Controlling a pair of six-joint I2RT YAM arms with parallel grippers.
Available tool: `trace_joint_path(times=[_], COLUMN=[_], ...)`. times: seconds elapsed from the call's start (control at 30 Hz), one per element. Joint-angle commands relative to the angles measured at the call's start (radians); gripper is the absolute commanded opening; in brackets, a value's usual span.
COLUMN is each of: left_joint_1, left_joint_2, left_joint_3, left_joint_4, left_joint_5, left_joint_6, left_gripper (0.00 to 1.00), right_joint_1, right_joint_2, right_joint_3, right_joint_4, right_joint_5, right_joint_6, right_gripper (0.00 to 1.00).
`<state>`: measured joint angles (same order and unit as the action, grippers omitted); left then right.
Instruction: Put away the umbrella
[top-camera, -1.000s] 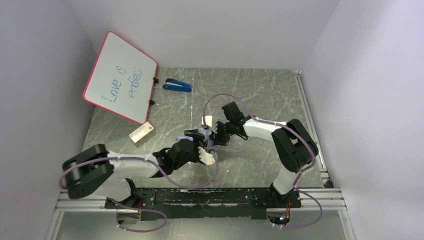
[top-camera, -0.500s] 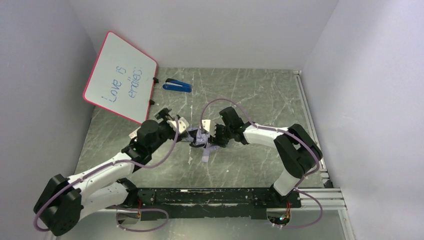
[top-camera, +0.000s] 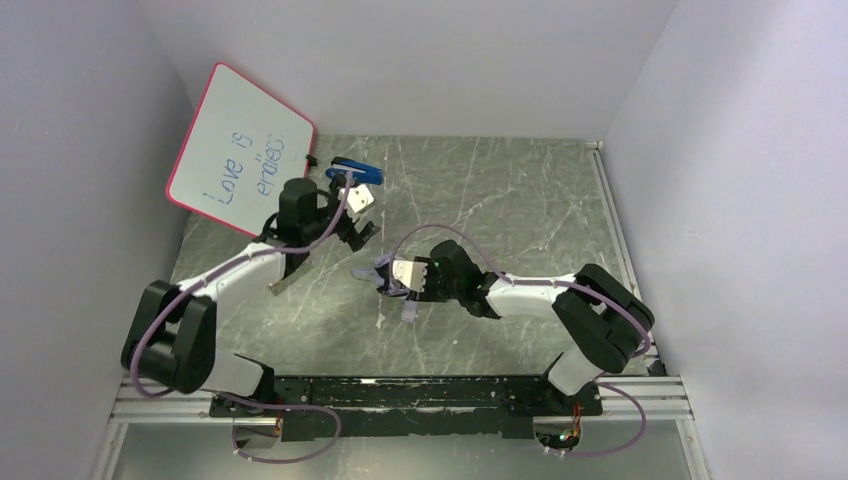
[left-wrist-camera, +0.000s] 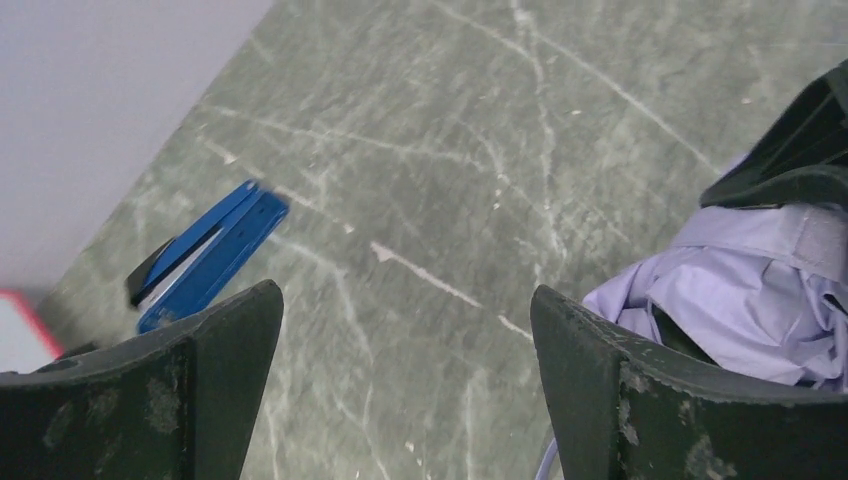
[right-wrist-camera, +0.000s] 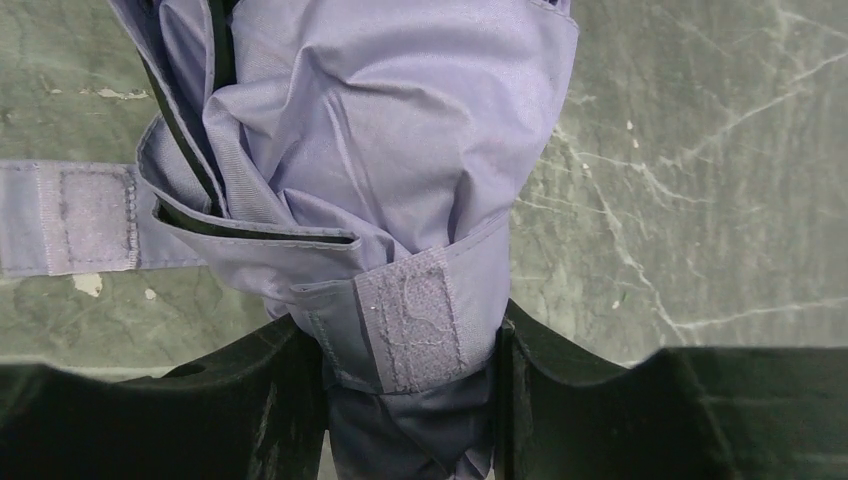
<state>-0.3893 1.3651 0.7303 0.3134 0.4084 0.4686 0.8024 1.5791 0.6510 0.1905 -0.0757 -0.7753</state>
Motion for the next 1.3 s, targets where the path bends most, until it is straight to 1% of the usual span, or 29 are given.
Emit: trace_joint_path(times=[0.0, 0.03, 0.1, 0.17, 0.23, 0.33, 0.37, 0.43, 0.57, 0.8, 0.97, 1.27], left_joint_1=[0.040, 0.041, 0.041, 0.041, 0.038, 0.000, -0.025, -0.062, -0.097, -0.125, -0.148, -0.184], left_joint_2=[0.122, 0.158, 0.231, 0.300, 0.361, 0.436, 0.458, 0.495, 0.559, 0.618, 0.642, 0.681], left_joint_3=[0.162, 0.207, 0.303, 0.396, 0.478, 0.550, 0.571, 0.601, 0.639, 0.680, 0.668, 0.658], left_joint_4=[-0.219, -0.288, -0.491, -0.667, -0.775, -0.896, -0.939, -0.996, -1.047, -1.098, -1.105, -1.109], left_joint_5=[0.387, 0.439, 0.532, 0.597, 0.639, 0.641, 0.621, 0.580, 0.546, 0.543, 0.490, 0.441], left_joint_6=[0.102, 0.147, 0.291, 0.416, 0.450, 0.515, 0.554, 0.586, 0.596, 0.600, 0.594, 0.580], left_gripper=[0.97, 0.97, 0.97, 0.97, 0.97, 0.97, 0.97, 0.97, 0.97, 0.97, 0.97, 0.97], right_joint_1=[0.025, 0.032, 0.040, 0.045, 0.047, 0.052, 0.053, 0.053, 0.055, 0.058, 0.059, 0.066], right_joint_2=[0.055, 0.053, 0.050, 0.050, 0.055, 0.060, 0.062, 0.062, 0.061, 0.061, 0.058, 0.058], right_joint_3=[-0.087, -0.093, -0.104, -0.109, -0.112, -0.113, -0.113, -0.113, -0.111, -0.116, -0.118, -0.122], right_joint_4=[-0.039, -0.027, -0.012, -0.006, -0.002, 0.000, 0.000, 0.003, -0.001, -0.003, 0.002, 0.031], right_joint_5=[0.191, 0.199, 0.212, 0.221, 0.226, 0.229, 0.230, 0.233, 0.235, 0.241, 0.245, 0.257], right_joint_6=[-0.052, -0.056, -0.067, -0.071, -0.072, -0.074, -0.075, -0.076, -0.076, -0.073, -0.073, -0.066], right_gripper=[0.27, 0.27, 0.27, 0.27, 0.27, 0.27, 0.27, 0.27, 0.27, 0.26, 0.27, 0.26])
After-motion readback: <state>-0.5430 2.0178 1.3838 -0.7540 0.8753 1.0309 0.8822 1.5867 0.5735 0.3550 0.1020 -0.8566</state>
